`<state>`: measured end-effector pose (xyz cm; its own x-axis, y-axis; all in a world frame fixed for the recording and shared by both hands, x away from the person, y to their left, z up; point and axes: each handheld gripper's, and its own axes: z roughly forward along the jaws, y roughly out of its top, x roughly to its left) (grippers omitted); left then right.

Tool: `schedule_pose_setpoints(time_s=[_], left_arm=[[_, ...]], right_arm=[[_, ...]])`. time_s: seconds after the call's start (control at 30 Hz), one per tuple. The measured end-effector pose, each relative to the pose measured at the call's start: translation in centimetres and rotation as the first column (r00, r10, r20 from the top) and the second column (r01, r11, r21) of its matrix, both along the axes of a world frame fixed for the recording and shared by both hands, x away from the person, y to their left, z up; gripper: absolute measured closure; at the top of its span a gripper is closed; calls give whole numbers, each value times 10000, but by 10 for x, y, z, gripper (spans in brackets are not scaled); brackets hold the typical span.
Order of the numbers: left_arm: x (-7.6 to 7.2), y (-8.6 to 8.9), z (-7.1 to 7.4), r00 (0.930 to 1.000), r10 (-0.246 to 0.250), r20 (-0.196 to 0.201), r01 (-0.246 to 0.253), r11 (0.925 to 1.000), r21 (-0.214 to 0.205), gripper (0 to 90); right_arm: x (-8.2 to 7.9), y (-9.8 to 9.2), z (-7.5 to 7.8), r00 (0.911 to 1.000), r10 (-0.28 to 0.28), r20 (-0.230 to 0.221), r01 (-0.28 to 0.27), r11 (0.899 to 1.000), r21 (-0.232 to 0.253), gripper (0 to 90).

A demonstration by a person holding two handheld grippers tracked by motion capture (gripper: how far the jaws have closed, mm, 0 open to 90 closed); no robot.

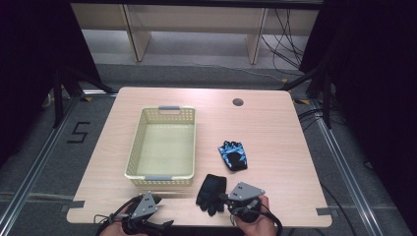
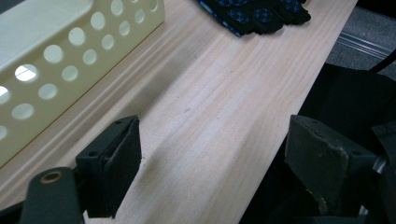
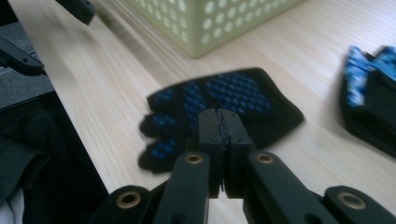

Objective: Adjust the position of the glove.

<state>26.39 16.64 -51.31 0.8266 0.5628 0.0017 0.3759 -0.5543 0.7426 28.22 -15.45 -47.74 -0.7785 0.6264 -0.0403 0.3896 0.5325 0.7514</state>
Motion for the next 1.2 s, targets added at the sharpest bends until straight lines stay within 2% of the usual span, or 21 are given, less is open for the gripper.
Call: schedule_pose_setpoints(time_s=[0.03,0.07,0.13,0.17,0.23,0.3,0.37,0.43,0.5,0.53,0.57,0.6,0.63,0.7,0.73,0.77,0.87,0.97,1.0,1.07,1.2], left_arm=[[0,0,-1,9998,93,-198,-94,9999,-62,181],[-1,0,0,9998,96,-158,-97,9999,-59,181],[-1,0,0,9998,141,-109,-142,9999,-91,181],[-1,0,0,9998,141,-109,-142,9999,-91,181],[-1,0,-1,9998,117,-166,-118,9999,-90,181],[-1,0,0,9998,139,-163,-141,9998,-112,181],[-1,0,0,9998,143,-154,-145,9998,-117,181],[-1,0,0,9999,81,-80,-81,9999,-88,181],[-1,0,0,10000,41,-47,-41,10000,-76,181],[0,1,1,10000,-81,57,80,9999,88,181],[0,1,1,10000,-49,31,49,10000,77,181],[0,0,1,10000,-39,30,39,10000,0,181],[-2,0,0,9998,138,-147,-140,9998,-142,181],[-1,0,0,9998,117,-147,-118,9999,-121,181],[0,1,1,10000,-31,9,31,10000,65,181],[-1,1,1,9999,122,-109,-122,9999,-18,181],[-1,1,1,10000,39,-59,-39,10000,42,181],[0,2,2,10000,-62,39,62,9999,125,181],[-1,1,1,9998,91,-190,-93,9999,-101,181],[-1,1,0,9998,112,-138,-112,9999,-20,181],[-2,1,2,9999,150,-73,-151,9997,-177,181]], right_arm=[[4,13,-1,9996,270,14,-270,9996,-50,900],[4,17,-1,9993,331,-188,-332,9994,-70,900],[7,27,-2,9981,621,-4,-621,9978,-235,900],[7,32,-4,9973,705,-207,-711,9970,-289,900],[9,36,-5,9963,841,-164,-848,9956,-410,900],[10,45,-12,9950,951,-318,-966,9941,-489,900],[10,49,-15,9948,848,-566,-877,9949,-508,900],[12,49,-17,9927,1099,-487,-1131,9913,-677,900],[12,51,-19,9930,1039,-565,-1074,9922,-627,900],[12,52,-22,9915,1064,-747,-1120,9908,-753,900],[11,52,-24,9906,1022,-908,-1093,9911,-766,900],[11,52,-26,9888,1149,-949,-1230,9888,-845,900],[12,52,-28,9874,1263,-949,-1344,9874,-836,900],[12,50,-29,9855,1393,-965,-1475,9855,-833,900],[10,49,-28,9866,1271,-1027,-1363,9867,-883,900],[10,49,-28,9866,1271,-1027,-1363,9867,-883,900],[7,44,-28,9868,1286,-986,-1378,9861,-932,900],[-1,28,-27,9883,1032,-1120,-1134,9896,-889,900],[-2,23,-26,9871,1050,-1212,-1160,9894,-877,900],[-3,19,-25,9879,939,-1233,-1055,9902,-911,900],[-5,6,-25,9901,674,-1228,-781,9934,-840,900]])
